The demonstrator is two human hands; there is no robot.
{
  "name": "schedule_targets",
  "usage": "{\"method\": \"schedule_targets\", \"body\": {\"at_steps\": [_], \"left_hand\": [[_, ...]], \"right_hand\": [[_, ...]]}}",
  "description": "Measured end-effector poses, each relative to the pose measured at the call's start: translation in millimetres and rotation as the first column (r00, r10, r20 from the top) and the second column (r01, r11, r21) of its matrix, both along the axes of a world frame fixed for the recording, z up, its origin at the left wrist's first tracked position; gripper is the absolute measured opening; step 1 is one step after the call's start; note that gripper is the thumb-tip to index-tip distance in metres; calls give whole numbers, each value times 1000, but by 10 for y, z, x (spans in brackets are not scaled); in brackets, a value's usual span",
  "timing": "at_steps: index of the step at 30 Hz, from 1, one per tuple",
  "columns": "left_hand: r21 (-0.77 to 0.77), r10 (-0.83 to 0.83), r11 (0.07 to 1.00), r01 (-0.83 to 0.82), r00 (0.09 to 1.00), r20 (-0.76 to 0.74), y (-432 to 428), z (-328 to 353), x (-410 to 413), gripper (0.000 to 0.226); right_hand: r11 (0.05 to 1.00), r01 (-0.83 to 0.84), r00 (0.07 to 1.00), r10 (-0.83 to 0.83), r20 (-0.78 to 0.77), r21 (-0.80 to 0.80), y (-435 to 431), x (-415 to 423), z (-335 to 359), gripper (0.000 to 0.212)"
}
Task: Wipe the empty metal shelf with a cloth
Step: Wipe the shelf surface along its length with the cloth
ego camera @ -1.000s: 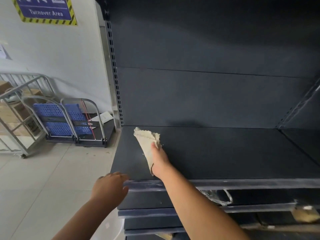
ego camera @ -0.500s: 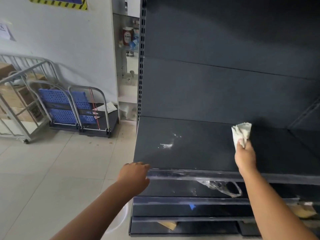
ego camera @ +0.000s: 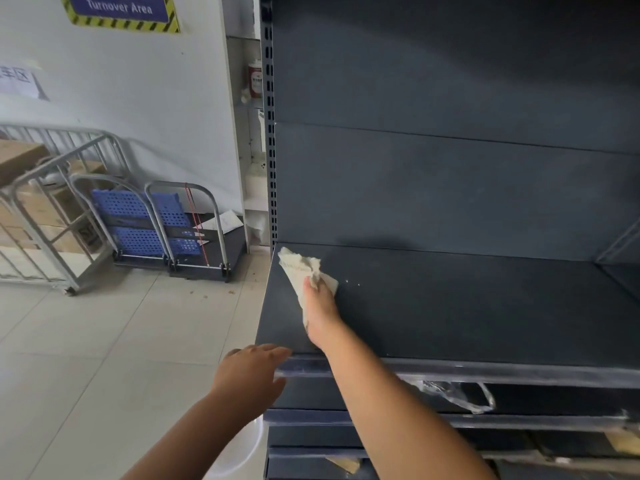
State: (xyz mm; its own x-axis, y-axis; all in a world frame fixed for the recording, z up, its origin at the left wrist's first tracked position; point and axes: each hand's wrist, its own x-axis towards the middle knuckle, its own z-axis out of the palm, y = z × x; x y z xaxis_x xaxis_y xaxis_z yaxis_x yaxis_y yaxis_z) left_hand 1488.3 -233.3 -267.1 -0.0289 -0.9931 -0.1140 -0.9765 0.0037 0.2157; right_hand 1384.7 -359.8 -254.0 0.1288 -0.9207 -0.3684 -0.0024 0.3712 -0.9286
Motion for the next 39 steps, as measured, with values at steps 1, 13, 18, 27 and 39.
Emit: {"method": "schedule_targets", "body": {"at_steps": [1,13,18,27,39], "left_hand": [[1,10,1000,-10,1000,5,-1,15,-3,44],[37,111,993,-112,994,24,-86,81,-71,41],[22,137,990,-137,991,-1,-47,56,-80,42],[-36,74,997,-74,997,0,13,14,-73,42],[37,-148,989,145,987,69,-42,22,98,49]], "right_hand": [[992,38,988,-55,141,119,-69,-12,52,41],[826,297,913,-393,-111,-478,-1101,-1709,502,30],[908,-140,657,-213,-724,-394,-1171,-1619,-227,32],[773,-569,705,281,-651,-281,-139,465,-345,38],[981,193,950,-186,250,-6,-343,-180,500,21]]}}
